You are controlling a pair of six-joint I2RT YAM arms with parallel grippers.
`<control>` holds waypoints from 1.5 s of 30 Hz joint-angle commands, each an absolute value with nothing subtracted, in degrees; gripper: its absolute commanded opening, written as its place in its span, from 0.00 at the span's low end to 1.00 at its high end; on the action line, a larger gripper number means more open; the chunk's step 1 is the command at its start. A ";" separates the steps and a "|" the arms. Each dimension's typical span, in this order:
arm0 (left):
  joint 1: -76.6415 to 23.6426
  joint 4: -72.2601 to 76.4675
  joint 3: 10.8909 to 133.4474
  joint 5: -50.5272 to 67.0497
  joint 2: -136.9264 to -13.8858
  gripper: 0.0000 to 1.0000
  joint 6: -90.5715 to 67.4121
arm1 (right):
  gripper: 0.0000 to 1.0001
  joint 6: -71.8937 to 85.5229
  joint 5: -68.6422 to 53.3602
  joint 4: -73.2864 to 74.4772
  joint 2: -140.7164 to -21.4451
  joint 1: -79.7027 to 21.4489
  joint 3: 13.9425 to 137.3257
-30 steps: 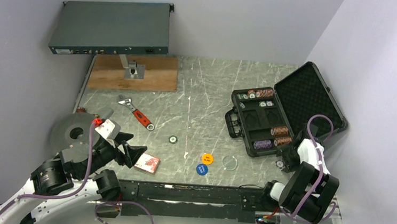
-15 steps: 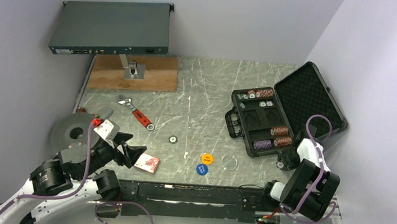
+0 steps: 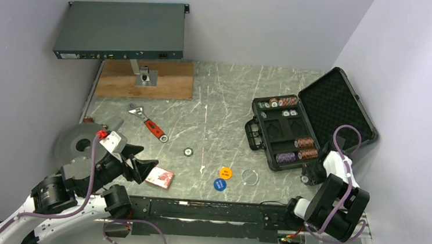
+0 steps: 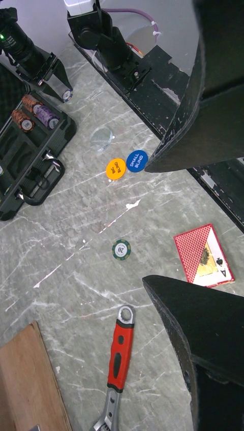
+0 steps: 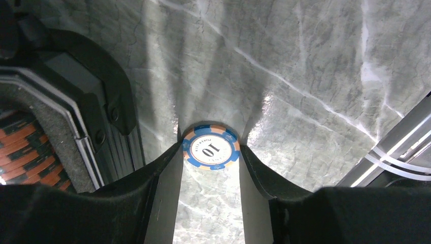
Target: Pack up texas hold em set
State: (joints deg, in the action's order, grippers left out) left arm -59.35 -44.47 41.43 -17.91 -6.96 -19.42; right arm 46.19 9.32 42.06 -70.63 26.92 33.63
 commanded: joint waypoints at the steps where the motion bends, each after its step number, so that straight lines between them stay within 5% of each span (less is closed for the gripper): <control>1: -59.68 -43.77 41.66 -18.59 -7.73 0.80 -20.13 | 0.22 46.19 8.00 43.09 -67.57 26.91 34.76; 14: -59.68 -43.69 41.66 -18.37 -7.89 0.80 -20.04 | 0.24 46.93 6.03 51.06 -62.23 26.36 39.67; 20: -59.68 -43.77 41.64 -18.37 -8.02 0.80 -20.12 | 0.52 47.37 3.06 45.73 -64.14 26.34 36.65; 24: -59.68 -43.86 41.66 -18.59 -7.83 0.80 -20.21 | 0.55 47.32 5.01 42.13 -66.95 26.32 35.32; 37: -59.68 -43.86 41.66 -18.72 -8.26 0.80 -20.13 | 0.18 45.47 13.94 32.97 -73.04 26.31 34.57; 45: -59.72 -43.95 41.66 -18.94 -8.00 0.80 -20.21 | 0.18 45.00 15.12 30.78 -75.11 26.06 34.85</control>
State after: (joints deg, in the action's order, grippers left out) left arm -59.40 -44.49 41.43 -17.93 -7.40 -19.42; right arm 46.15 11.79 34.87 -73.08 26.28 34.98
